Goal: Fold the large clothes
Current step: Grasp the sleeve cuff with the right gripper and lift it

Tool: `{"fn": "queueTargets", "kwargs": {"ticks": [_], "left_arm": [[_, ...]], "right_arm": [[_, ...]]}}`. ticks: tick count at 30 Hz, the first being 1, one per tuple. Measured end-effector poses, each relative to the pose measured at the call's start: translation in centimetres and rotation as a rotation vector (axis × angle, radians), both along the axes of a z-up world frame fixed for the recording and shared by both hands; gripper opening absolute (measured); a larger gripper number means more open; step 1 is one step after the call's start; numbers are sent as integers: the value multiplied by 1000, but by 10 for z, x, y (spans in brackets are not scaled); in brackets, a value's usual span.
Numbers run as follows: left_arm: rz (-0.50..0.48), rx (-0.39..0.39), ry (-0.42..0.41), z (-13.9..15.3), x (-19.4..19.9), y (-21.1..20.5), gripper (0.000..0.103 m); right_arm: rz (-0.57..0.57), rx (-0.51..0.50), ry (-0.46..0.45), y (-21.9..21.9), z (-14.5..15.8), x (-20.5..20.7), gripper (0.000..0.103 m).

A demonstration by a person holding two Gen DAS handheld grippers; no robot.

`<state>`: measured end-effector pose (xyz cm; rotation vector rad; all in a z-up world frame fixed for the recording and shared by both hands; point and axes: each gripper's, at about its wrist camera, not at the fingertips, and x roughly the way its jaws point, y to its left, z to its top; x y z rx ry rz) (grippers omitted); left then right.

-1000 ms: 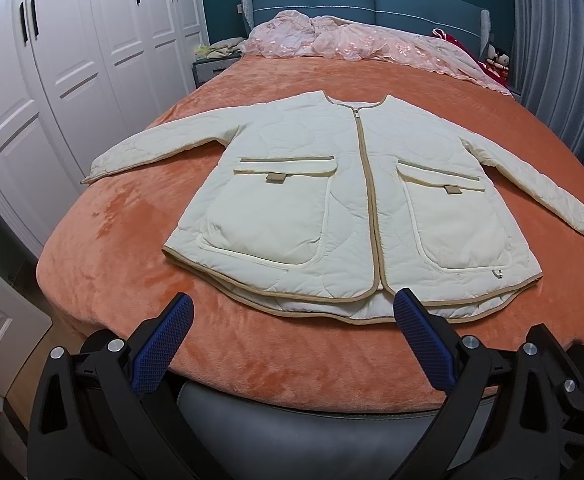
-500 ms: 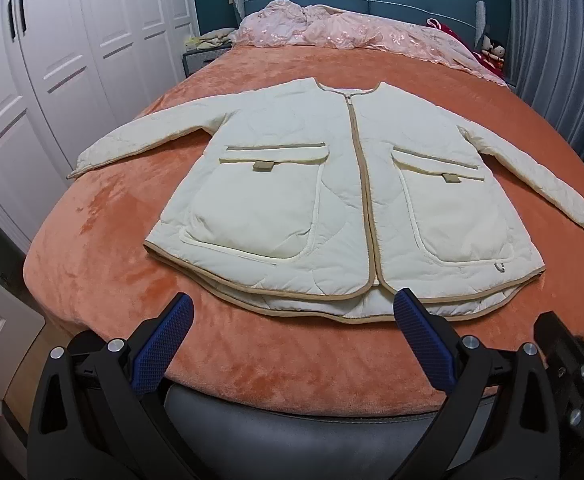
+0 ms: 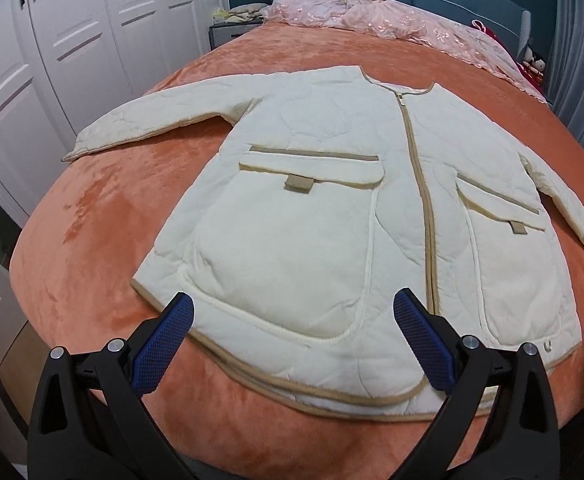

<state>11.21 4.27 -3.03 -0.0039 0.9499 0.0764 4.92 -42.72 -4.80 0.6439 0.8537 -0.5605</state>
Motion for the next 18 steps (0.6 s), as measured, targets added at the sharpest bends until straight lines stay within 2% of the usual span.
{"fn": "queueTargets", "kwargs": {"ticks": [5,8,10,12,13,14,15,16,18], "left_arm": [[56,27,9,-11,39,7,98],[95,12,26,-20,57,15,98],[115,11,39,-26,68,20,98],[132,16,49,-32,75,24,98],[141,15,53,-35,78,27,98],[147,12,56,-36,81,30,98],[153,9,60,-38,83,33,98],[157,6,64,-39,86,35,98],[162,4,61,-39,89,41,98]], "right_arm": [[-239,68,-29,-110,-27,6,92],[-327,112,-58,-155,-43,13,92],[-365,120,-44,-174,-54,20,88],[-393,101,-34,-181,-58,30,79],[-393,86,-38,-182,-58,37,70],[-385,79,-36,-185,-57,46,51],[-370,74,-36,-185,-54,56,37],[-352,71,-45,-184,-49,68,17],[-286,47,-113,-168,-26,99,14]]}}
